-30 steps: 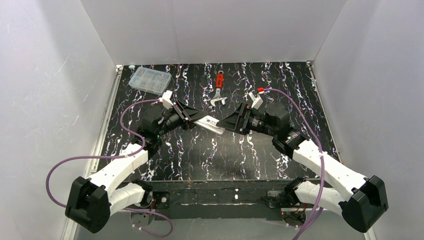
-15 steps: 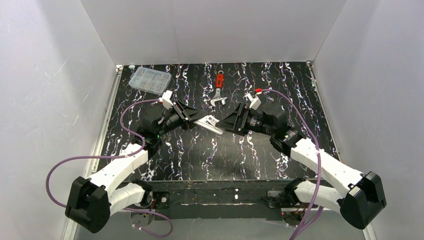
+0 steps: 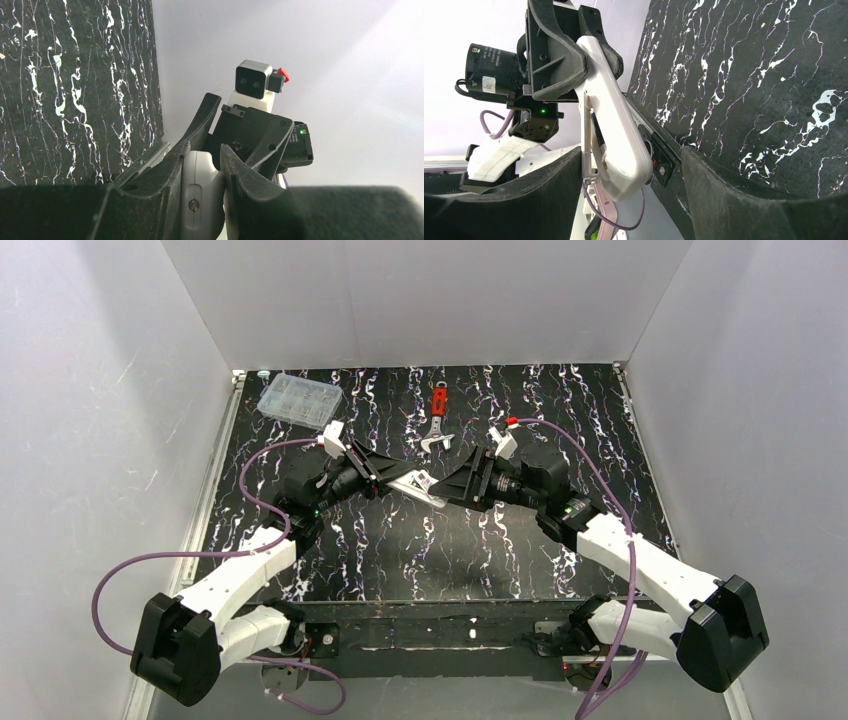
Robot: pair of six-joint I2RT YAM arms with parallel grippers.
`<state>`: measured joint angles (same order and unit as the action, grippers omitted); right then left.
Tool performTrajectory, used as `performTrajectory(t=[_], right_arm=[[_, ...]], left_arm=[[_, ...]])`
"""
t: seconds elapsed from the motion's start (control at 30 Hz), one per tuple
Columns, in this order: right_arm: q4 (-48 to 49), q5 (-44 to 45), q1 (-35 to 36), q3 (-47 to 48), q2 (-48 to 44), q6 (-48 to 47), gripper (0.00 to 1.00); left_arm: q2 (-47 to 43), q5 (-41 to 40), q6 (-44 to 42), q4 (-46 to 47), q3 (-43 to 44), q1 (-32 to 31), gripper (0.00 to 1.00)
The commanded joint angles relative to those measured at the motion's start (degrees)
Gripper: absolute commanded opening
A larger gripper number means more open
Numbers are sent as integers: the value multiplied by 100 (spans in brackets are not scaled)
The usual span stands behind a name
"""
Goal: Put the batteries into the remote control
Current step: Place the battery cover at the center of the board.
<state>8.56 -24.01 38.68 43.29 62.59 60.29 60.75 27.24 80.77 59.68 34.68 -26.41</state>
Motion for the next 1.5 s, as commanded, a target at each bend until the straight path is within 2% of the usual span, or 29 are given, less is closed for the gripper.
performTrajectory(t=[0.0,0.67,0.9,1.13,1.3,1.47], right_arm=[[68,-7,-11,134,62,-33,76],[-574,57,-44,431,-53,-636,72],[-781,16,-70,636,-67,-903,78],[-1109,62,-95,892,-89,-1176,79],[-1139,60,-112,897,-98,-1210,74],[-1231,63,-123,884,-105,-1204,63]], left_arm=[[-139,167,68,560,258,-22,0],[-122,220,88,580,242,-22,0],[-86,272,80,556,234,-26,0],[-60,351,26,495,191,-22,0],[-66,347,10,496,156,-22,0],[-96,306,-18,450,134,-23,0]])
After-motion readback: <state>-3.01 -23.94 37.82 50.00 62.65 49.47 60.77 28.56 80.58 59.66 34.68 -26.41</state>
